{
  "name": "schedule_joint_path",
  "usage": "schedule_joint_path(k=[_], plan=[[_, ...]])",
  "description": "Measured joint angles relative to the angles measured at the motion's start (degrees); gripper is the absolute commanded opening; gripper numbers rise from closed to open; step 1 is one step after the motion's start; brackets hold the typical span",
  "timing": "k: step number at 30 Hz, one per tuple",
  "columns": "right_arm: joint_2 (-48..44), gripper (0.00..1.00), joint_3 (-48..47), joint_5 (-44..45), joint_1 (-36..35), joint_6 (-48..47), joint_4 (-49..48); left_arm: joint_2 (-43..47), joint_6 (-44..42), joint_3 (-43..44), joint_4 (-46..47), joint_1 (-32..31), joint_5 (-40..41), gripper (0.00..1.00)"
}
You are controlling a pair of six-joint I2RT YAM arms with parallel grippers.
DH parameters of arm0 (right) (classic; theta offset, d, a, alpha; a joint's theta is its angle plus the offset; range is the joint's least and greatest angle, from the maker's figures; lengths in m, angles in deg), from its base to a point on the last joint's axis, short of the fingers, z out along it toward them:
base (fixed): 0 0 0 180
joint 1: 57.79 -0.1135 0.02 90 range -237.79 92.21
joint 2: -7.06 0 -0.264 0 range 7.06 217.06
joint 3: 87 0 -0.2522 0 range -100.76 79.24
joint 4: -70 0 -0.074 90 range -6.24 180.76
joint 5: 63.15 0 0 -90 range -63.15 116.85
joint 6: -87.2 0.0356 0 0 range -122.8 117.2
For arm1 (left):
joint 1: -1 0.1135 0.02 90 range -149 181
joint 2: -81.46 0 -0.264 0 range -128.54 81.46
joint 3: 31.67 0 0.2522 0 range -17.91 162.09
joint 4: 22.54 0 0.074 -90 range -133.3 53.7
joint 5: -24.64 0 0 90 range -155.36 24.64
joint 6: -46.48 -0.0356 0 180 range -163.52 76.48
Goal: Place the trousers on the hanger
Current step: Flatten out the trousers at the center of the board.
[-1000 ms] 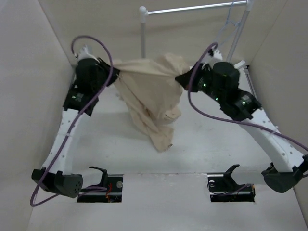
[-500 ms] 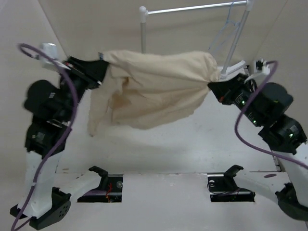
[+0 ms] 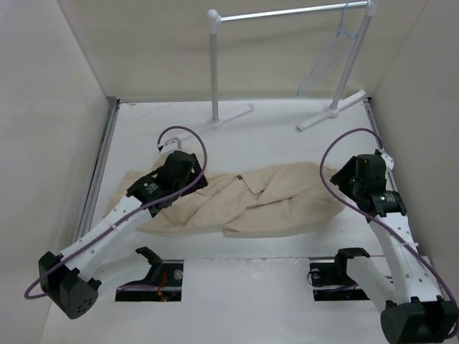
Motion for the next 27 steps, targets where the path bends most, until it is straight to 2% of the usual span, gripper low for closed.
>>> schedule_joint_path(k=[2,3,6,7,9,11,14,16,20,25,27], plan=[[-0.1,0.57,0.0,0.3,-0.7,-0.6,-0.9,0.9,1.2,-0.5,-1.4,3.4,1.7,0.65],[0.4,0.51,0.0,0.4,-1.3,-0.9,-1.3,1.7,2.1,-1.5,-1.9,5.3,2.5,0.65],[3.8,0.16,0.0,0.5,-2.3,-1.7,-2.6,6.1,5.4,-7.0,-4.0,12.2,3.8,0.65],[5.5,0.09,-0.1,0.4,-2.5,-1.8,-3.2,7.6,6.5,-8.7,-5.0,14.8,4.1,0.65],[8.6,0.07,-0.9,0.4,-3.2,-1.5,-3.7,10.8,8.9,-12.0,-7.2,21.3,4.1,0.65],[10.9,0.14,-1.7,0.4,-4.8,-1.2,-4.4,13.2,10.7,-14.0,-9.0,28.8,3.4,0.65],[11.9,0.47,-2.2,0.5,-8.7,-0.3,-5.8,15.2,13.1,-16.0,-11.0,40.5,1.5,0.65],[12.0,0.59,-2.2,0.8,-11.1,0.2,-6.5,14.8,14.4,-16.7,-11.9,44.4,1.2,0.65],[14.0,0.67,-2.1,1.4,-12.5,1.2,-7.8,9.6,16.2,-17.1,-10.7,45.8,-0.8,0.64],[15.5,0.68,-1.7,4.7,-12.5,1.8,-6.7,4.4,16.9,-20.0,-7.9,45.0,-2.1,0.64],[14.8,0.69,-1.4,6.3,-11.9,1.9,-6.1,3.7,17.1,-22.4,-6.4,45.0,-2.1,0.60]])
